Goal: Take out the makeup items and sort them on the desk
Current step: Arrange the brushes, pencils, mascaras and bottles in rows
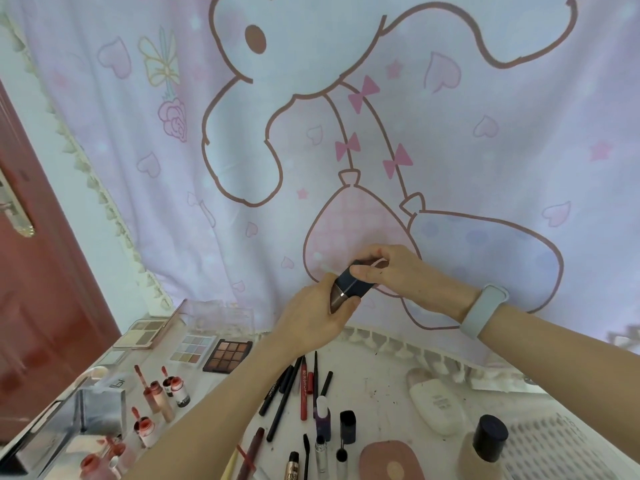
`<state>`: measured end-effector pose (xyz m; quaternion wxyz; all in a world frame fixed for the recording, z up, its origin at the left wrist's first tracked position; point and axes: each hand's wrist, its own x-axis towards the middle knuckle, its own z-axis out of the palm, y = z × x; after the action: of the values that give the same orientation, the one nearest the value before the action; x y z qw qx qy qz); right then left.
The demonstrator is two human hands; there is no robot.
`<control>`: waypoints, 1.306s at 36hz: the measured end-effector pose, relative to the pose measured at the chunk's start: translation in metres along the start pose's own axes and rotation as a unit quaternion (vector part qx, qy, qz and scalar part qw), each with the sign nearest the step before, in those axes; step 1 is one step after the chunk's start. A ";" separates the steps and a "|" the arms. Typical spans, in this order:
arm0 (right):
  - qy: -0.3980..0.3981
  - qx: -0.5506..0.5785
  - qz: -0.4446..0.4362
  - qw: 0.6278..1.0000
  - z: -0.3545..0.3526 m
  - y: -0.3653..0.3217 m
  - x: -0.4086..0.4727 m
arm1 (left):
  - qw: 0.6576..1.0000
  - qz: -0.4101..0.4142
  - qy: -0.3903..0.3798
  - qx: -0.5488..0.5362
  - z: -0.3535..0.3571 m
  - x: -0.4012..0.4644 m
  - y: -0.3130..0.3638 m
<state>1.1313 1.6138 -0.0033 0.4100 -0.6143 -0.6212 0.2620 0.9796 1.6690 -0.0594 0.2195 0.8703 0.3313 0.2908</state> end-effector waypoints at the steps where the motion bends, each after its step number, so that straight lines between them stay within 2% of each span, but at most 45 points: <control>1: -0.004 -0.002 -0.001 1.000 0.001 0.001 0.000 | 1.000 0.013 0.006 0.015 0.001 -0.002 0.000; 7: -0.023 -0.040 -0.013 0.999 0.003 0.005 -0.003 | 0.999 0.033 0.001 0.009 0.003 -0.005 -0.006; 11: -0.018 -0.047 -0.018 0.999 0.001 0.005 -0.002 | 0.999 0.025 -0.011 -0.017 0.001 -0.003 -0.009; 15: -0.004 -0.031 0.001 1.000 0.002 0.006 0.001 | 0.999 -0.002 -0.033 0.002 0.000 0.001 -0.007; 18: 0.029 -0.043 0.003 0.999 0.000 0.008 0.003 | 0.998 -0.040 -0.043 -0.019 0.001 0.001 -0.012; 23: 0.135 -0.043 -0.006 0.990 -0.012 0.015 0.003 | 0.992 -0.098 -0.039 -0.068 0.001 -0.005 -0.028; 25: 0.133 -0.009 0.023 0.991 -0.012 0.019 0.002 | 0.974 -0.157 -0.038 -0.156 -0.002 -0.004 -0.032; 28: 0.074 0.085 0.100 0.989 -0.005 0.027 0.001 | 0.909 -0.255 -0.053 -0.326 -0.006 0.000 -0.033; 30: 0.028 0.144 0.141 0.979 0.001 0.034 -0.001 | 0.871 -0.284 -0.052 -0.397 -0.005 0.003 -0.031; 31: 0.005 0.158 0.156 0.975 0.003 0.038 -0.002 | 0.864 -0.288 -0.054 -0.409 -0.004 0.004 -0.030; 34: -0.052 0.149 0.183 0.970 0.008 0.050 -0.004 | 0.887 -0.255 -0.082 -0.376 0.001 0.004 -0.037; 37: -0.080 0.064 0.177 0.979 0.011 0.059 -0.006 | 0.917 -0.218 -0.106 -0.317 0.005 0.002 -0.047; 41: -0.089 -0.069 0.160 0.981 0.016 0.069 -0.003 | 0.945 -0.202 -0.095 -0.240 0.014 0.006 -0.055; 47: -0.125 -0.192 0.153 0.961 0.032 0.084 0.000 | 0.959 -0.190 -0.122 -0.174 0.025 0.014 -0.061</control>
<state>1.1514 1.6284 -0.0899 0.1586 -0.7317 -0.6048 0.2715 0.9775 1.7161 -0.1077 0.4577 0.7684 0.4055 0.1888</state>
